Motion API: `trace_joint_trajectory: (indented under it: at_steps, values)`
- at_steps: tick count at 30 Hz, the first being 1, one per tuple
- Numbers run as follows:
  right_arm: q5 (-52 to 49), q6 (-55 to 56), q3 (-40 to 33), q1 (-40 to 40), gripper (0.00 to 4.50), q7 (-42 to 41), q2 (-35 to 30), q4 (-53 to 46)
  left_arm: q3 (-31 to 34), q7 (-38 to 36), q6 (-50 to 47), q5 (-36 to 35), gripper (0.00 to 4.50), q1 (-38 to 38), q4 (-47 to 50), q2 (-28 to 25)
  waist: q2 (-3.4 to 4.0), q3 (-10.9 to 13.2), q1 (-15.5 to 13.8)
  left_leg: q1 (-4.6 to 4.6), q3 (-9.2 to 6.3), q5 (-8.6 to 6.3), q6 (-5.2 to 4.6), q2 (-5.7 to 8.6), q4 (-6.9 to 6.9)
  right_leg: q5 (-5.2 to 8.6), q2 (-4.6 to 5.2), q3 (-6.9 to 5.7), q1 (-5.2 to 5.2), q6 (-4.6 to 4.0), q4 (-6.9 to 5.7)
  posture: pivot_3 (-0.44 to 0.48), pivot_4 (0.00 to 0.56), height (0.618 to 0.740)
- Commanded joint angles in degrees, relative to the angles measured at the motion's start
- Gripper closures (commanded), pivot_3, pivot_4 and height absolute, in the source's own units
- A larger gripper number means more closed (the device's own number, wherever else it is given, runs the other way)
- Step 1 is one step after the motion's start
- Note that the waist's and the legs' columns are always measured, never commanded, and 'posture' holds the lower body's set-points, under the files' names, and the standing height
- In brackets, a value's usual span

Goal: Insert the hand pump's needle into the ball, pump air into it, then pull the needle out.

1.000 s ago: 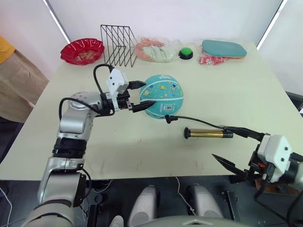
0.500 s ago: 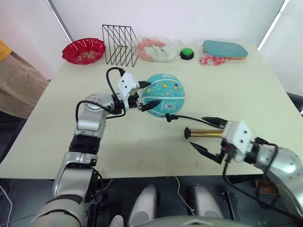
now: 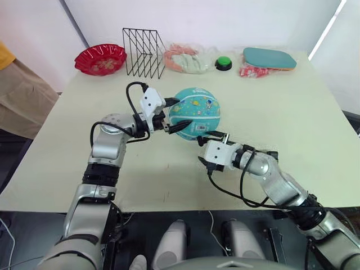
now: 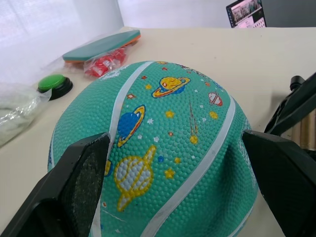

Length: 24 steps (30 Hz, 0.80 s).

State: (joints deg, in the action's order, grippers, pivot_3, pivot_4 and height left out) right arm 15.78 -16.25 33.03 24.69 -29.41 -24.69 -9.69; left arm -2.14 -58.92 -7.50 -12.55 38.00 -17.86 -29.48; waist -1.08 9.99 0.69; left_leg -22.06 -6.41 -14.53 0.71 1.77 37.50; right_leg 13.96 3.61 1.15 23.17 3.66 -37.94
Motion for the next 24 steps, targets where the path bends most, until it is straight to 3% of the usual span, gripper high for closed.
trace_joint_trajectory:
  at_steps: [1,7,22,24]
  values:
    - [4.07,5.84,-0.64,1.03,1.63,2.71,0.63,0.74,-0.84,-0.57,-1.13,-0.01,0.0,-0.78,1.26,-0.15,0.0,0.0,0.1,0.01,0.02,0.01,0.03,0.0,0.0,0.0,0.0,0.02,0.0,0.0,0.0,0.0,0.15,0.74]
    - [11.29,15.62,-0.17,1.06,1.63,6.72,-0.23,5.93,-0.61,-0.24,-1.77,-0.06,0.0,-0.46,0.87,0.22,0.0,0.0,0.16,0.05,0.01,0.0,0.01,0.0,0.0,0.0,-0.02,0.01,0.0,0.0,-0.04,0.0,0.15,0.74]
    - [18.42,21.8,-1.12,1.02,1.63,11.16,4.2,10.97,-0.17,-0.66,-1.69,-0.09,0.0,-0.53,0.09,0.17,0.0,0.0,0.45,0.08,0.0,0.03,0.04,-0.03,-0.01,-0.01,-0.05,0.03,0.0,-0.01,-0.08,0.0,0.15,0.74]
    - [18.74,21.64,-1.75,1.08,2.17,12.21,4.93,11.18,-0.03,-0.57,-1.81,-0.15,0.0,-0.63,0.34,0.14,0.0,0.0,0.5,0.08,0.0,0.02,0.04,-0.02,-0.01,-0.01,-0.05,0.04,0.0,-0.01,-0.07,0.0,0.15,0.74]
